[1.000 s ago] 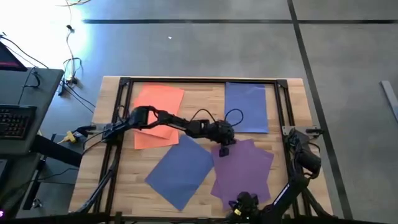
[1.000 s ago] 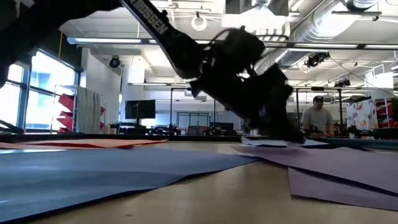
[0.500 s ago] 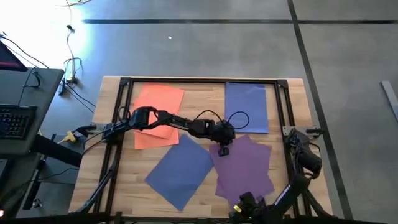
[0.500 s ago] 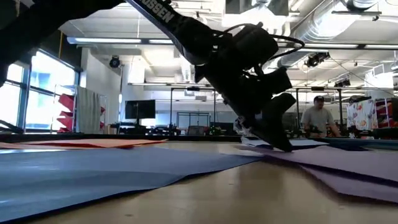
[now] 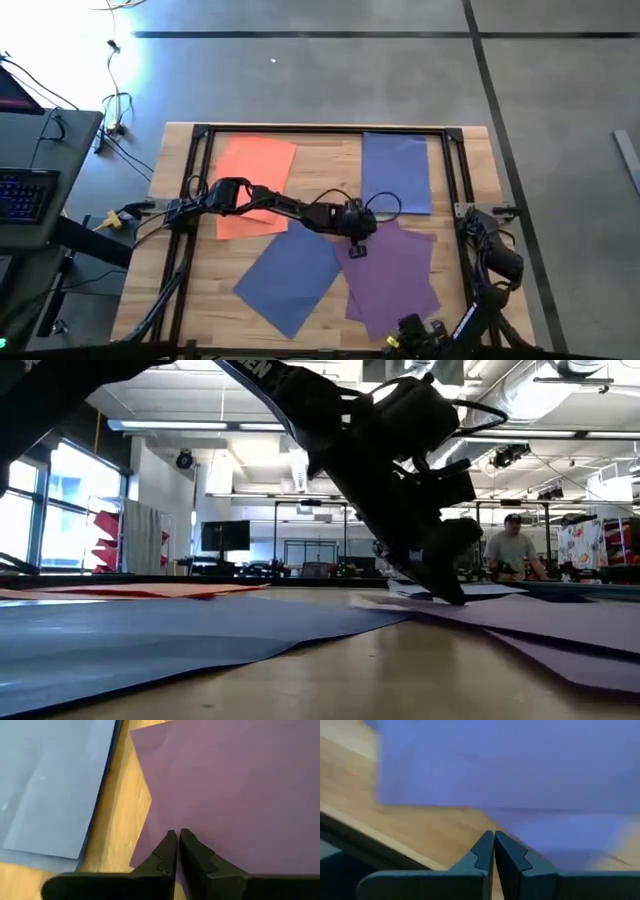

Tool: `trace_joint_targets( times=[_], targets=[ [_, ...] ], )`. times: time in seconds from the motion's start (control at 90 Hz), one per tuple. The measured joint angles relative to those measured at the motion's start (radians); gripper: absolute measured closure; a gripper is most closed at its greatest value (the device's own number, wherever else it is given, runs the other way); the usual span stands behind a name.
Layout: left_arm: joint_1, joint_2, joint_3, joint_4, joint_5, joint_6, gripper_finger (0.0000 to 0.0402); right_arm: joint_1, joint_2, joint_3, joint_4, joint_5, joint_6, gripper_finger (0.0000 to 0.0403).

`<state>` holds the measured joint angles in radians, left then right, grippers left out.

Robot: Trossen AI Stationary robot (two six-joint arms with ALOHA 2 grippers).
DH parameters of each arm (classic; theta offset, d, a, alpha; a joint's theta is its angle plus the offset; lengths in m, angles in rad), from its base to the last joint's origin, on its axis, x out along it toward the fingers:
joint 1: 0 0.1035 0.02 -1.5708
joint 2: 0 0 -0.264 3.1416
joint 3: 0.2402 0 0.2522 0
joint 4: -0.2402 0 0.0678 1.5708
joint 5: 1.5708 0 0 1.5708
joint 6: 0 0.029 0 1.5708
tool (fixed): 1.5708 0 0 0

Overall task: Organize paper
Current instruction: Stack the purple paper on top of the purple paper

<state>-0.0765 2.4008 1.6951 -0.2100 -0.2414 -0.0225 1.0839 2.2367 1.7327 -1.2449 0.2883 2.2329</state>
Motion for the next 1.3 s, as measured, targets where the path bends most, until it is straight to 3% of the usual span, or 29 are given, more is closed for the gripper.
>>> trace_joint_targets(
  times=[0.156,0.311,0.433,0.489,0.567,0.678,0.8,1.022,1.3],
  targets=[
    [-0.008,-0.024,-0.004,-0.022,-0.051,0.011,0.0402,-0.013,-0.002,0.073,-0.218,0.012,0.001,0.0403],
    [-0.033,-0.092,-0.013,-0.089,-0.123,0.053,0.0402,-0.018,-0.025,0.079,-0.315,-0.092,-0.003,0.0398],
    [-0.058,-0.167,-0.008,-0.138,-0.149,0.087,0.0402,-0.007,-0.043,0.086,-0.306,0.040,-0.104,0.0371],
    [-0.068,-0.193,-0.006,-0.169,-0.150,0.105,0.0402,0.001,-0.043,0.085,-0.246,0.150,-0.227,0.0353],
    [-0.088,-0.204,-0.015,-0.188,-0.124,0.135,0.0402,0.015,-0.040,0.069,-0.060,0.250,-0.521,0.0326],
    [-0.113,-0.203,-0.035,-0.169,-0.037,0.150,0.0402,0.011,-0.013,0.051,0.174,0.231,-0.901,0.0284],
    [-0.139,-0.184,-0.069,-0.059,0.059,0.158,0.0402,-0.003,0.022,0.052,0.257,0.239,-1.071,0.0236],
    [-0.175,-0.143,-0.109,0.149,0.104,0.197,0.0402,-0.017,0.108,0.052,0.233,0.276,-1.099,0.0183],
    [-0.178,-0.102,-0.112,0.157,0.110,0.209,0.0402,-0.007,0.140,0.065,0.114,0.337,-0.914,0.0217]
  ],
)
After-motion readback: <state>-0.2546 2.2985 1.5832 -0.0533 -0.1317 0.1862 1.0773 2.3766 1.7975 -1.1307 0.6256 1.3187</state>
